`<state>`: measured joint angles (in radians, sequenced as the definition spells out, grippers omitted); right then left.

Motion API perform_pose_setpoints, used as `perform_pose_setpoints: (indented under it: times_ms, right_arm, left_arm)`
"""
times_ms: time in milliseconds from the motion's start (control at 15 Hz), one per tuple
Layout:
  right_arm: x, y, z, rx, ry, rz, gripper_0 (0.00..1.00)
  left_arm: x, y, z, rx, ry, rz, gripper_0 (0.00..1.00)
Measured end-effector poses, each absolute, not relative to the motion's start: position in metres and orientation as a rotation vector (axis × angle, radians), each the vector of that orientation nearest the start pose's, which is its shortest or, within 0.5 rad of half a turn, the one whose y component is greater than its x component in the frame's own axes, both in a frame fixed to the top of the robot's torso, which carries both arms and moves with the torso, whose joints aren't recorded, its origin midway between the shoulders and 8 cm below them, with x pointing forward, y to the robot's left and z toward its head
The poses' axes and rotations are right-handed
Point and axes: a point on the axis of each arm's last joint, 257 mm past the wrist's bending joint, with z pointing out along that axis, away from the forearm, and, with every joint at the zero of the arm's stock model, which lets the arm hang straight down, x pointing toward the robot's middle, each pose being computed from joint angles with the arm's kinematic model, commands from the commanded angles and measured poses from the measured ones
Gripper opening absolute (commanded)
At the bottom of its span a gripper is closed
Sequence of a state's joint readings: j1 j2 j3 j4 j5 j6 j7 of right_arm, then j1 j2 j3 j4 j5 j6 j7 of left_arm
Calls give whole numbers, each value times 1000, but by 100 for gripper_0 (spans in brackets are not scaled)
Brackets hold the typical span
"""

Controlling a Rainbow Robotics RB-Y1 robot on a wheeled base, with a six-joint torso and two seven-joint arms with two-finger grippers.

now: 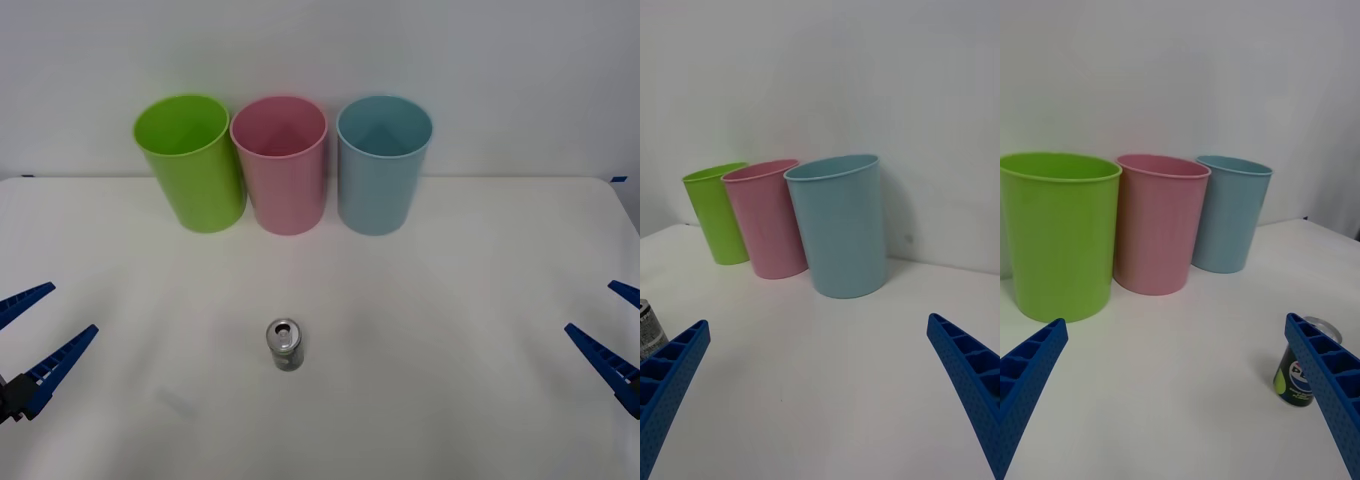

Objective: Grasp the object on the table and drop it into the matching bin: aluminum can to the light blue bin, PET bottle to the pink bin.

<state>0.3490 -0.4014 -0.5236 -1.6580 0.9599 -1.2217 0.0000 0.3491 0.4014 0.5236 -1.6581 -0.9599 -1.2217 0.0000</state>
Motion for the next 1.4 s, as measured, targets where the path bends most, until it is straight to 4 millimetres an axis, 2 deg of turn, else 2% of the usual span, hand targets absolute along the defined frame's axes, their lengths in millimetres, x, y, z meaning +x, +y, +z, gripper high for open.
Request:
perform_pose_setpoints:
  times_ms: [333, 467, 667, 1067, 1400]
  right_arm:
    - [343, -327, -166, -439, 1420, 575, 100]
    - [344, -321, -162, -442, 1403, 588, 100]
    - [346, -308, -167, -477, 1410, 607, 100]
    - [347, -278, -198, -551, 1451, 679, 100]
    - [353, -242, -228, -630, 1474, 730, 100]
  left_arm:
    - [342, 330, -169, 465, 1441, -567, 100]
    - [342, 330, -169, 465, 1441, -567, 100]
    - [342, 330, -169, 465, 1441, -567, 100]
    - [342, 330, -169, 465, 1441, -567, 100]
    - [342, 330, -169, 465, 1441, -567, 100]
